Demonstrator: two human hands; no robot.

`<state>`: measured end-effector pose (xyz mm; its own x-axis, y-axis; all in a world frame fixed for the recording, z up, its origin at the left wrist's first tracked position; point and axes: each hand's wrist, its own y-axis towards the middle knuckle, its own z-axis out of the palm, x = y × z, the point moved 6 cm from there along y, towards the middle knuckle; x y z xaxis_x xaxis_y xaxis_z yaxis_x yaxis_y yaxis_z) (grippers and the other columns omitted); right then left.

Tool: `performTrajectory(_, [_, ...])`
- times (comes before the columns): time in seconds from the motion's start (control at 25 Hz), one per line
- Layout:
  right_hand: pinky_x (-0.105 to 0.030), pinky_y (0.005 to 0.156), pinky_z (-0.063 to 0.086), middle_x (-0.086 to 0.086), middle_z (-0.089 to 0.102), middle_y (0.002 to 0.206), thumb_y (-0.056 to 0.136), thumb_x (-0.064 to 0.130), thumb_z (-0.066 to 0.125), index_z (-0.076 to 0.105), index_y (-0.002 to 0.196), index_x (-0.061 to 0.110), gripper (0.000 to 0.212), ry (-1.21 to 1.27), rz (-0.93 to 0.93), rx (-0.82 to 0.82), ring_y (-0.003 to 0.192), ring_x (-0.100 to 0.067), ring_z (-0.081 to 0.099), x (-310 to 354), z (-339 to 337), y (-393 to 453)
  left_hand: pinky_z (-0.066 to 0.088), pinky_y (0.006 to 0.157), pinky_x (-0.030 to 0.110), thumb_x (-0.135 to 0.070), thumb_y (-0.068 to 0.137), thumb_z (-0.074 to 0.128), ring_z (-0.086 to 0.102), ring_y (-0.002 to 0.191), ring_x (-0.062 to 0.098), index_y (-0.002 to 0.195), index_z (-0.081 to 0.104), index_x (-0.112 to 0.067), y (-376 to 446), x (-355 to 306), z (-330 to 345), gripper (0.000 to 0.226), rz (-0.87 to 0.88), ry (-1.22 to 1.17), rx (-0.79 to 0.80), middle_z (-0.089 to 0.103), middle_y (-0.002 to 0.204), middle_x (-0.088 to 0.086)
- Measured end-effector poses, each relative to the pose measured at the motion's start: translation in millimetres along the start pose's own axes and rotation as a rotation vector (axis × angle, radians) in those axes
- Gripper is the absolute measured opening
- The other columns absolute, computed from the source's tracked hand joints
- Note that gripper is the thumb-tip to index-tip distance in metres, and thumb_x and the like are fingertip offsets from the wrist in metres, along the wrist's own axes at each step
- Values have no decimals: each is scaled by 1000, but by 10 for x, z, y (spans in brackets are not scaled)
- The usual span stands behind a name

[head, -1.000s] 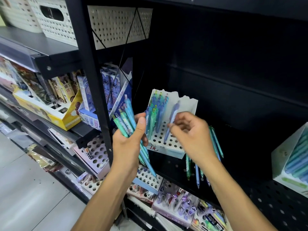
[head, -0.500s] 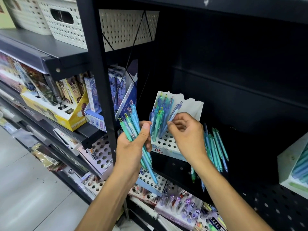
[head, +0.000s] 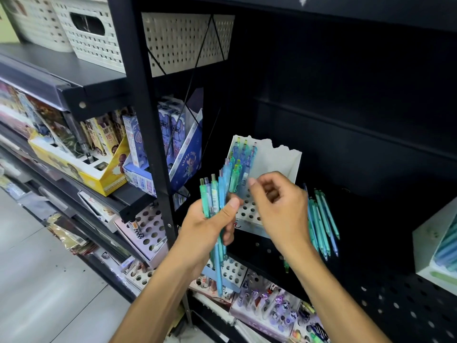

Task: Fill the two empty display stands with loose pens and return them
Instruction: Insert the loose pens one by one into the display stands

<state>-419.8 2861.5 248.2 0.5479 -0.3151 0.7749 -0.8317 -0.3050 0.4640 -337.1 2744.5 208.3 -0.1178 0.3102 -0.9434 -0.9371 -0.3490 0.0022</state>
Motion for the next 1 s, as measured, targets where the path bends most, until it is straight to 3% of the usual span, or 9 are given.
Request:
performTrajectory(0.12, [-39, 63, 48, -2, 61, 68, 94, 25, 67, 69, 78, 22, 16, 399, 76, 258, 64, -30, 55, 159, 67, -1, 36, 44, 24, -23, 89, 65, 40, 46, 15, 79, 59, -12, -34, 56, 116, 16, -39, -50, 149, 45, 57, 3])
performTrajectory(0.2, [-35, 62, 46, -11, 55, 65, 92, 24, 68, 67, 73, 13, 22, 485, 160, 349, 59, -25, 52, 155, 113, -12, 39, 45, 25, -20, 93, 65, 44, 47, 16, 80, 61, -12, -48, 67, 173, 16, -54, -92, 201, 51, 60, 7])
performTrajectory(0.28, [-29, 60, 51, -12, 63, 69, 89, 23, 68, 68, 81, 5, 20, 538, 201, 259, 59, -18, 60, 165, 29, 21, 50, 53, 29, -17, 94, 61, 58, 56, 23, 94, 67, -7, -41, 32, 160, 12, -36, -49, 164, 63, 70, 13])
performTrajectory(0.4, [-25, 56, 52, -7, 69, 79, 94, 18, 63, 69, 86, 11, 12, 667, 200, -81, 63, -13, 60, 134, -317, 162, 60, 71, 32, -11, 97, 51, 72, 80, 29, 105, 67, -1, -5, -13, -45, 20, 26, 10, -44, 74, 86, 15])
performTrajectory(0.48, [-25, 61, 56, -5, 70, 86, 99, 16, 58, 69, 91, 19, 13, 592, 135, -238, 67, -12, 61, 102, -514, 245, 57, 63, 30, -13, 99, 51, 67, 68, 21, 100, 67, -4, -1, -47, -244, 19, 69, 10, -217, 71, 74, 7])
performTrajectory(0.6, [-24, 70, 57, 3, 71, 96, 103, 16, 49, 65, 104, 25, 18, 309, 104, -99, 73, -4, 66, 18, -322, 167, 38, 49, 24, -16, 100, 53, 45, 52, 11, 97, 68, -7, -3, -75, -416, 17, 98, -53, -352, 51, 59, 0])
performTrajectory(0.76, [-20, 72, 55, 3, 74, 96, 105, 15, 44, 60, 113, 15, 19, 213, 72, 19, 77, -3, 68, -96, -8, -4, 34, 49, 24, -17, 101, 54, 40, 51, 12, 98, 68, -6, -6, -81, -390, 17, 112, -64, -339, 46, 58, -1])
performTrajectory(0.92, [-36, 71, 58, 6, 73, 97, 105, 22, 43, 58, 121, 12, 23, 61, -42, 59, 80, -10, 70, -102, 24, -25, 34, 47, 24, -17, 100, 54, 39, 51, 13, 98, 67, -5, -11, -39, -366, 18, 108, -70, -312, 45, 57, 1])
performTrajectory(1.0, [-37, 72, 59, 7, 73, 96, 105, 20, 43, 58, 121, 13, 23, 71, -63, 51, 82, -9, 70, -80, 8, -13, 35, 47, 24, -17, 100, 55, 39, 51, 13, 99, 67, -4, -12, -22, -348, 18, 103, -73, -300, 45, 58, 1])
